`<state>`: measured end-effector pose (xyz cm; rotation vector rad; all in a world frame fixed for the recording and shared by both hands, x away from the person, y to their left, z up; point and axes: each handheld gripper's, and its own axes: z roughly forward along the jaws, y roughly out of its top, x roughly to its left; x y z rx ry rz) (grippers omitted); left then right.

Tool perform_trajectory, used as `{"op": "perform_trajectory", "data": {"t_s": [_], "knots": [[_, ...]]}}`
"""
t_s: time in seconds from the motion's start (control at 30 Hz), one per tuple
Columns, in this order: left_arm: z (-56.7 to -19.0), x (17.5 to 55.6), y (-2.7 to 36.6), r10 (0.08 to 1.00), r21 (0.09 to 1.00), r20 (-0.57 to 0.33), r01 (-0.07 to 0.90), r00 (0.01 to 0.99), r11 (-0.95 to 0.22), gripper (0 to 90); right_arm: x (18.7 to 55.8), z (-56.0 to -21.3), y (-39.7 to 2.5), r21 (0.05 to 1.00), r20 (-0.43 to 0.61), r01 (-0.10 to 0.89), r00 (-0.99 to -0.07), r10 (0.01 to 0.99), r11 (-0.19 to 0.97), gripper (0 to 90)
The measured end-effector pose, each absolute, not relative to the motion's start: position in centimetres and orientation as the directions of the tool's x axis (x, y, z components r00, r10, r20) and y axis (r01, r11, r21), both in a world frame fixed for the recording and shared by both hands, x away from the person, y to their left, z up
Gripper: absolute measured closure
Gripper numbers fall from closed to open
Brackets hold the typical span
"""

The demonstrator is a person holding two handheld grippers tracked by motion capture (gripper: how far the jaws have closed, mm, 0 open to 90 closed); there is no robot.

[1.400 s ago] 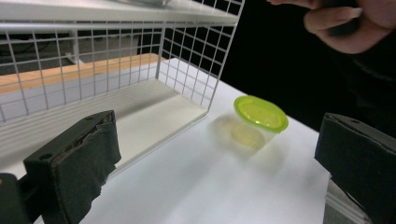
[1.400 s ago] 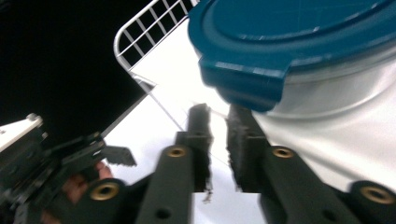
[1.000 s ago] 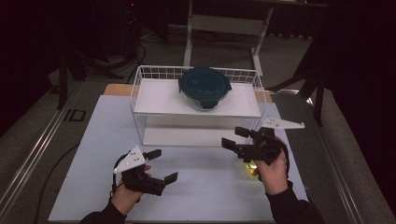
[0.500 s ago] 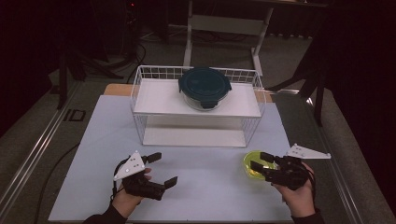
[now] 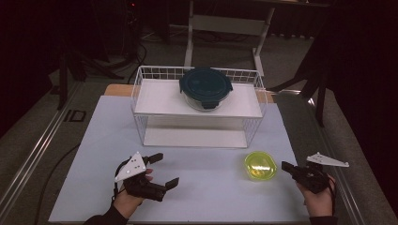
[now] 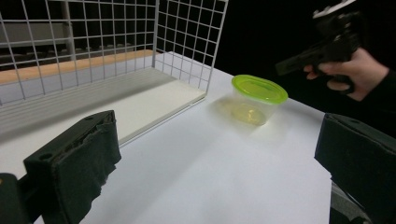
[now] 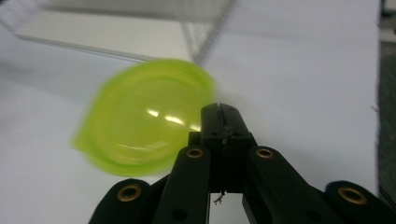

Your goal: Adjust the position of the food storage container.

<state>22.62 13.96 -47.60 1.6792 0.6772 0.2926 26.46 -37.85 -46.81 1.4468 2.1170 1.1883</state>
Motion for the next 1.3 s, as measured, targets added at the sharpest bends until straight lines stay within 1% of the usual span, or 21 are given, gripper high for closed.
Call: {"op": "perform_trajectory", "data": {"t_s": [0.2,0.57,0.93,1.07,1.1,1.3], "knots": [[-47.5,22.5,14.0,0.577,0.962,-0.168,0.262,0.799,-0.083,0.0,27.4,-49.7,-38.6,0.736,0.201,0.663,-0.404,0.892,0.135,90.0],[-47.4,22.5,14.1,0.575,0.962,-0.168,0.261,0.801,-0.082,0.0,28.3,-52.3,-36.9,0.686,0.246,0.711,-0.430,0.869,0.157,90.0],[-47.5,22.6,14.0,0.572,0.961,-0.172,0.264,0.802,-0.081,0.0,28.5,-52.7,-35.1,0.679,0.279,0.712,-0.478,0.833,0.182,90.0],[-47.5,22.6,13.9,0.571,0.961,-0.172,0.265,0.803,-0.083,0.0,28.6,-52.7,-34.6,0.675,0.268,0.709,-0.493,0.828,0.204,90.0],[-47.5,22.5,13.9,0.571,0.960,-0.170,0.266,0.803,-0.087,0.0,29.2,-52.7,-34.5,0.675,0.256,0.708,-0.490,0.834,0.208,90.0],[-47.5,22.5,14.0,0.572,0.962,-0.169,0.262,0.803,-0.083,0.0,30.0,-52.4,-34.2,0.677,0.250,0.704,-0.493,0.833,0.214,90.0]]}}
